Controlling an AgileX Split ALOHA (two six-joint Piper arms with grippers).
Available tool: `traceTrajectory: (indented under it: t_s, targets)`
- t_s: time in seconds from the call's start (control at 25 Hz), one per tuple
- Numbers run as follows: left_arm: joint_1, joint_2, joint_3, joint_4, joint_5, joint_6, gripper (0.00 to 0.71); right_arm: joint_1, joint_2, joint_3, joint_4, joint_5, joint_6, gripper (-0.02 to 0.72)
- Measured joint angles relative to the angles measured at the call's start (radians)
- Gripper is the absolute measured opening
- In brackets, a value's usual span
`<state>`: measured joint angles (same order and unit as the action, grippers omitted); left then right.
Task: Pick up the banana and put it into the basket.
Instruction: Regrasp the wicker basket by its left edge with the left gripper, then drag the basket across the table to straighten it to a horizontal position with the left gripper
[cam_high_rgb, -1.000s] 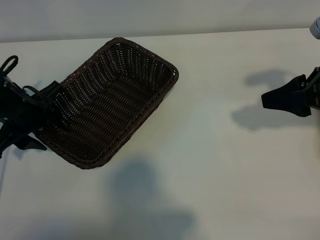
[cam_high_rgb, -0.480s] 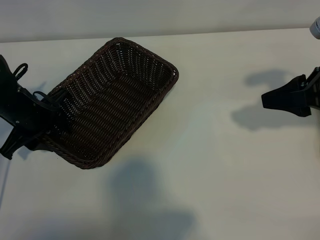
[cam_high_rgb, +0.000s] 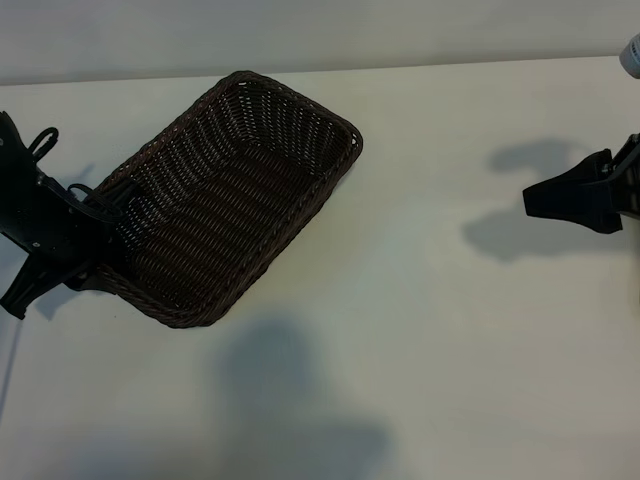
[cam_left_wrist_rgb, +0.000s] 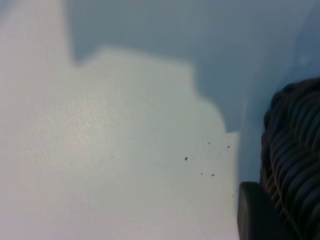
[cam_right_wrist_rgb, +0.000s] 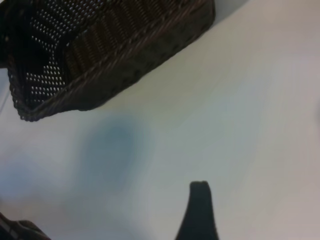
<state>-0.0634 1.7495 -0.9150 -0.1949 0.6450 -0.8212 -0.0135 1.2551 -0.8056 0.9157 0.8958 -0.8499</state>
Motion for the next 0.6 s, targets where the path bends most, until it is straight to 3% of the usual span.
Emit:
traceTrajectory:
  t_s: [0.28,0.6]
  targets:
    - [0.0,-0.001,-0.002,-0.007,0.011,0.009,0.228,0.0,0.0,0.0,0.0,0.0,0.0,0.594]
    - [0.0,-0.081,-0.009,-0.074,0.034,0.093,0.174,0.0,0.0,0.0,0.0,0.0,0.0,0.594]
